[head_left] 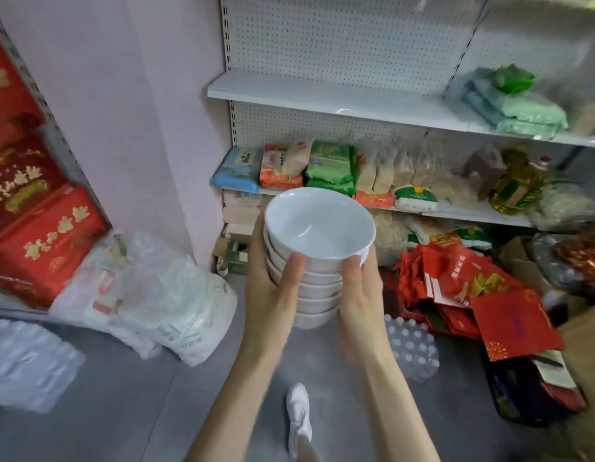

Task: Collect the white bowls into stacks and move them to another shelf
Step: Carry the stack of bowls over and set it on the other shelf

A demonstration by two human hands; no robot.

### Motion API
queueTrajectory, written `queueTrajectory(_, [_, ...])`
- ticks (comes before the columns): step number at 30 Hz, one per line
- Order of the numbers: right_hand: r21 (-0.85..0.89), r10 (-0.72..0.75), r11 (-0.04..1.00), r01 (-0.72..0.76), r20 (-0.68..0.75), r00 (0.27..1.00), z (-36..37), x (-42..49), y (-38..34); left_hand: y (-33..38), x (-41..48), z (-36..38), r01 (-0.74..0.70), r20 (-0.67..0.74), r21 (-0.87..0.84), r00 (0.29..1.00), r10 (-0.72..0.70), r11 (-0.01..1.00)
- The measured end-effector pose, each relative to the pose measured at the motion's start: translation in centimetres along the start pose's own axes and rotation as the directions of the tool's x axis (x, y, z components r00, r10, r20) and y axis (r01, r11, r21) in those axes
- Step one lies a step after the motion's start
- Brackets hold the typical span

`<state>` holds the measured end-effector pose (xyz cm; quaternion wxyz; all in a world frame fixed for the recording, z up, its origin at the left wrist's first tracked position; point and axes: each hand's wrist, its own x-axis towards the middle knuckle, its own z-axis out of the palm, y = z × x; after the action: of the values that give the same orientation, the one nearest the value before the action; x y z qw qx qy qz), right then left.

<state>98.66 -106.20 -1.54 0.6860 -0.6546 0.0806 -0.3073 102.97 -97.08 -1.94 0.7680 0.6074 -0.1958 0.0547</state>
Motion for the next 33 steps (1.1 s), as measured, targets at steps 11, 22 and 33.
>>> queueTrajectory(11, [0.038,-0.020,0.999,0.019,0.026,0.999,-3.4,29.8,8.1,-12.2,25.6,12.5,0.051,-0.010,-0.079,0.999,-0.052,0.996])
queueTrajectory(22, [0.031,0.013,0.999,-0.013,-0.006,1.000,-2.2,51.8,17.3,-23.9,46.0,17.7,0.101,-0.004,-0.027,0.995,-0.101,0.995])
queueTrajectory(33, [0.041,-0.012,0.999,0.015,-0.073,0.997,1.3,77.4,24.2,-33.4,71.4,22.7,0.123,0.062,-0.068,0.991,-0.118,0.990])
